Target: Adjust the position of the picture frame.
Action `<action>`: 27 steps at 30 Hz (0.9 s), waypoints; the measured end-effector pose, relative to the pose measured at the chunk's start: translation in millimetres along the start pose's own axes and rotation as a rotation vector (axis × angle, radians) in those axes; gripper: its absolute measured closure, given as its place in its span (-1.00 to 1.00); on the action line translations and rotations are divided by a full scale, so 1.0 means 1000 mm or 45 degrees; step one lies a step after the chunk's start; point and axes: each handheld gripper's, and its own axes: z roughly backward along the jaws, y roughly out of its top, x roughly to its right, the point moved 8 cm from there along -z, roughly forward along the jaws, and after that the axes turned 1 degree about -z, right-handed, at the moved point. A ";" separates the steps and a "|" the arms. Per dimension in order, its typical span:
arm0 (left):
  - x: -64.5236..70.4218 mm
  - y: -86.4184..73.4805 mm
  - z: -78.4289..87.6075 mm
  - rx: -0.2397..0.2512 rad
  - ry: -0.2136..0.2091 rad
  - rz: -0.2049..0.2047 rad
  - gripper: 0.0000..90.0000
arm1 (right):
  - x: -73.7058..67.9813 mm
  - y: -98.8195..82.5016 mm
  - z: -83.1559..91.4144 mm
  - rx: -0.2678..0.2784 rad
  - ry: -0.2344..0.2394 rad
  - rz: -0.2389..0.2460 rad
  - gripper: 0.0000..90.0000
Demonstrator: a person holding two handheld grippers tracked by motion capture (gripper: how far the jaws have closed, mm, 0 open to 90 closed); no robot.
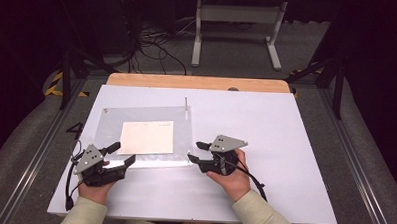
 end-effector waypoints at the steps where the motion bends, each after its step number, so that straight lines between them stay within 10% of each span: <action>1: 0.000 0.000 0.000 0.001 0.000 0.001 -0.40 | 0.000 -0.002 -0.003 -0.014 0.004 -0.010 0.08; 15: -0.001 -0.003 0.003 -0.010 0.010 0.005 -0.40 | -0.002 -0.027 -0.032 -0.169 0.041 -0.051 0.55; 27: -0.001 -0.003 0.003 -0.017 0.009 0.002 -0.40 | -0.003 -0.030 -0.037 -0.246 0.000 0.040 0.89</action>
